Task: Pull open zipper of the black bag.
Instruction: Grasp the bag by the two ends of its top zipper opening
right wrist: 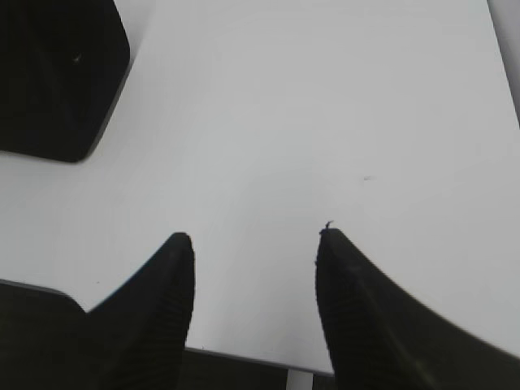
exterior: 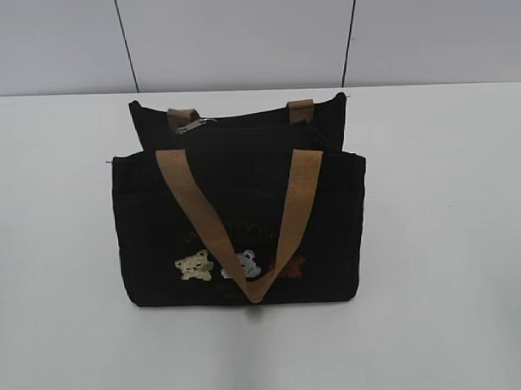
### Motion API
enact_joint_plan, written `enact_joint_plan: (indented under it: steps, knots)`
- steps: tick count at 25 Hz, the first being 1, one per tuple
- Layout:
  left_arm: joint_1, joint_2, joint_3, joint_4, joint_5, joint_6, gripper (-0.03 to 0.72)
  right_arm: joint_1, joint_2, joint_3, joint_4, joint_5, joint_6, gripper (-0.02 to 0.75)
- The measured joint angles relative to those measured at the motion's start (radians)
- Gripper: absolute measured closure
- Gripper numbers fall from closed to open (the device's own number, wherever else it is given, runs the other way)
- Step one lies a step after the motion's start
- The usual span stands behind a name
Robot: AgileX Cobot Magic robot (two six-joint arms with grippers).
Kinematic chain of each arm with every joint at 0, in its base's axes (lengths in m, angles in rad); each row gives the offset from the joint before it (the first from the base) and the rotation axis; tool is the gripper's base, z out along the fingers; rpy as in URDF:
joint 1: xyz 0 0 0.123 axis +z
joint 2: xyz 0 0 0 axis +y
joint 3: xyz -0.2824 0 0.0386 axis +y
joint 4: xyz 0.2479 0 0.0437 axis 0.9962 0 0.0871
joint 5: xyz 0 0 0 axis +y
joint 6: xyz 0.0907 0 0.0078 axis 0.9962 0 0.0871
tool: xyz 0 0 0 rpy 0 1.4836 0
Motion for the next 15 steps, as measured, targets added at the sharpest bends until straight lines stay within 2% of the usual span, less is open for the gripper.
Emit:
enact_joint_plan:
  steps: [2,6,10,15]
  knots:
    - [0.0,0.073,0.0,-0.048,-0.087,0.055,0.235,0.0,0.067,-0.029,0.0,-0.037,-0.02,0.365]
    - [0.0,0.269,0.0,-0.203,-0.25,0.251,0.262,0.009,0.2,-0.091,0.0,-0.112,-0.061,0.365]
    - [0.0,0.473,-0.041,-0.385,-0.333,0.561,0.273,0.039,0.326,-0.14,0.001,-0.158,-0.081,0.365]
    - [0.0,0.727,-0.164,-0.634,-0.329,0.946,0.304,0.041,0.548,-0.245,0.045,-0.163,-0.169,0.365]
